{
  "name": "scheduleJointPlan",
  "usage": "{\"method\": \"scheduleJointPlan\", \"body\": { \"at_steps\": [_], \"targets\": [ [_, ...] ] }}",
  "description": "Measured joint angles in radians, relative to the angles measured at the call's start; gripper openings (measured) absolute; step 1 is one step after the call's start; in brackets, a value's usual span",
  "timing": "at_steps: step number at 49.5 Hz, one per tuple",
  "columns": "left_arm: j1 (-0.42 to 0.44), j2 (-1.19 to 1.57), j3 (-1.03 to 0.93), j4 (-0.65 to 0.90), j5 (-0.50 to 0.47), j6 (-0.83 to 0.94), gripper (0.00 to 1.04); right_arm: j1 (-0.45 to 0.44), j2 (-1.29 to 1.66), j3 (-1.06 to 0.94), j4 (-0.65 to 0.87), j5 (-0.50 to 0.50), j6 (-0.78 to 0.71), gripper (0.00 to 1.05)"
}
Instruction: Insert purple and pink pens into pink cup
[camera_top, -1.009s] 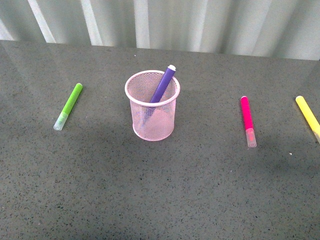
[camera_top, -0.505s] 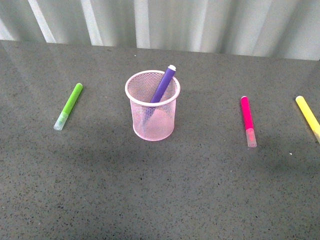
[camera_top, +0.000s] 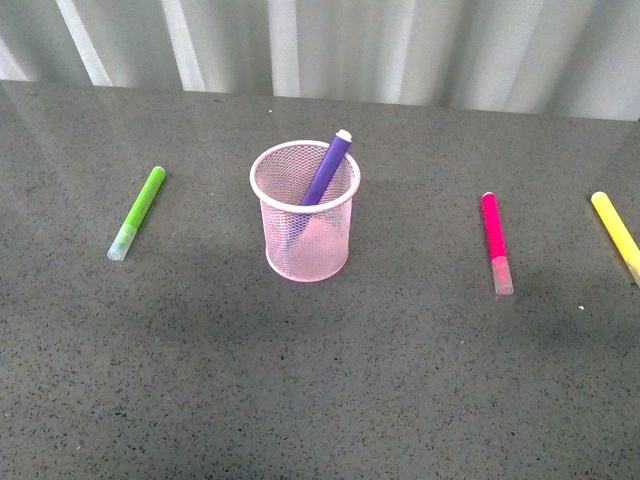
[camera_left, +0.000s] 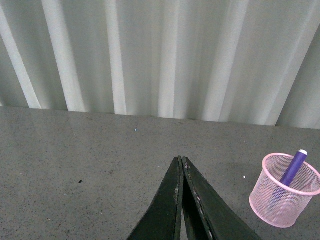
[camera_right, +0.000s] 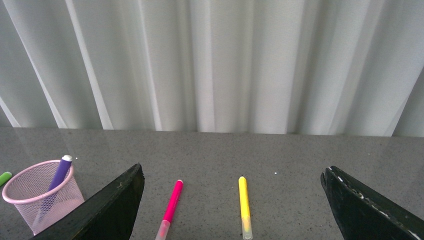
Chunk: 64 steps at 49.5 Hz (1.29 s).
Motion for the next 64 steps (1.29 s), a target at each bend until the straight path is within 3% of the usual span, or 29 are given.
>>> {"method": "scheduleJointPlan", "body": {
  "at_steps": [25, 29, 40, 42, 54, 57, 60, 64],
  "targets": [
    [0.000, -0.175, 0.000, -0.175, 0.000, 0.000, 0.04, 0.000, 0.000, 0.000, 0.000, 0.000, 0.000, 0.98],
    [0.000, -0.308, 0.000, -0.336, 0.000, 0.000, 0.04, 0.000, 0.000, 0.000, 0.000, 0.000, 0.000, 0.98],
    [0.000, -0.339, 0.000, -0.344, 0.000, 0.000, 0.04, 0.000, 0.000, 0.000, 0.000, 0.000, 0.000, 0.98],
    [0.000, -0.339, 0.000, -0.344, 0.000, 0.000, 0.10, 0.000, 0.000, 0.000, 0.000, 0.000, 0.000, 0.98],
    [0.000, -0.339, 0.000, -0.345, 0.000, 0.000, 0.69, 0.000, 0.000, 0.000, 0.000, 0.000, 0.000, 0.98],
    [0.000, -0.339, 0.000, -0.345, 0.000, 0.000, 0.80, 0.010, 0.045, 0.034, -0.091, 0.049, 0.015, 0.98],
    [0.000, -0.339, 0.000, -0.345, 0.000, 0.000, 0.90, 0.019, 0.249, 0.137, -0.257, 0.125, 0.045, 0.98],
    [0.000, -0.340, 0.000, -0.345, 0.000, 0.002, 1.00, 0.022, 0.570, 0.234, -0.185, 0.113, 0.057, 0.98]
  ]
}}
